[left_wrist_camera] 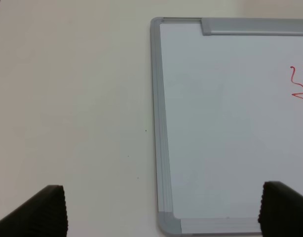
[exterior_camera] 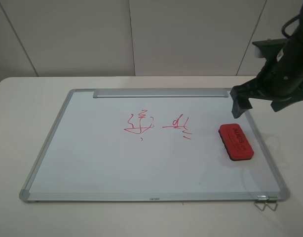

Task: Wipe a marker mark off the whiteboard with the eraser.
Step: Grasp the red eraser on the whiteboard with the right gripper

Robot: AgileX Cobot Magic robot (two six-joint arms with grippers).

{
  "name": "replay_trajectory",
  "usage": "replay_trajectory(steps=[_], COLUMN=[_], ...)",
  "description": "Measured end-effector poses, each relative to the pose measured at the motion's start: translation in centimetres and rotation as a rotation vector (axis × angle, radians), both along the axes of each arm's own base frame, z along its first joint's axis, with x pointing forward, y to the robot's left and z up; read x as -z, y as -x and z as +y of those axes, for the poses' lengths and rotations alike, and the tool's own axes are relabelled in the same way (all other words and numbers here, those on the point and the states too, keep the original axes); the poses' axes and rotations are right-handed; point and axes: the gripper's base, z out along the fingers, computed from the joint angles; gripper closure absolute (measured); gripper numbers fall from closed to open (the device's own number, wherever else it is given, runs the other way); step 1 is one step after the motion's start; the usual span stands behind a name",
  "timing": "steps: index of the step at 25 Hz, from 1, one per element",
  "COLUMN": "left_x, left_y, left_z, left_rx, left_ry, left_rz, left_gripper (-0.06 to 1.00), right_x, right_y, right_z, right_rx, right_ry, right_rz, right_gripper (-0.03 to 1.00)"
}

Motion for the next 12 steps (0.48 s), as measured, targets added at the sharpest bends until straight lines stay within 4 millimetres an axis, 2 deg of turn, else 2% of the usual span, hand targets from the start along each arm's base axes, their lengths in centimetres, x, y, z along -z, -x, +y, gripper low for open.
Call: replay_trajectory(steps=[12], left_x=[0.00], left_y=[0.00], left_z=[0.00], left_rx=[0.000], left_ry=[0.000], left_rz=[0.000], left_gripper=[0.17], right_x=[0.00], right_y=[0.02], right_z=[-0.02], right_rx=[0.002], right_ry=[0.002], right_rz=[0.002], right_gripper=[0.14])
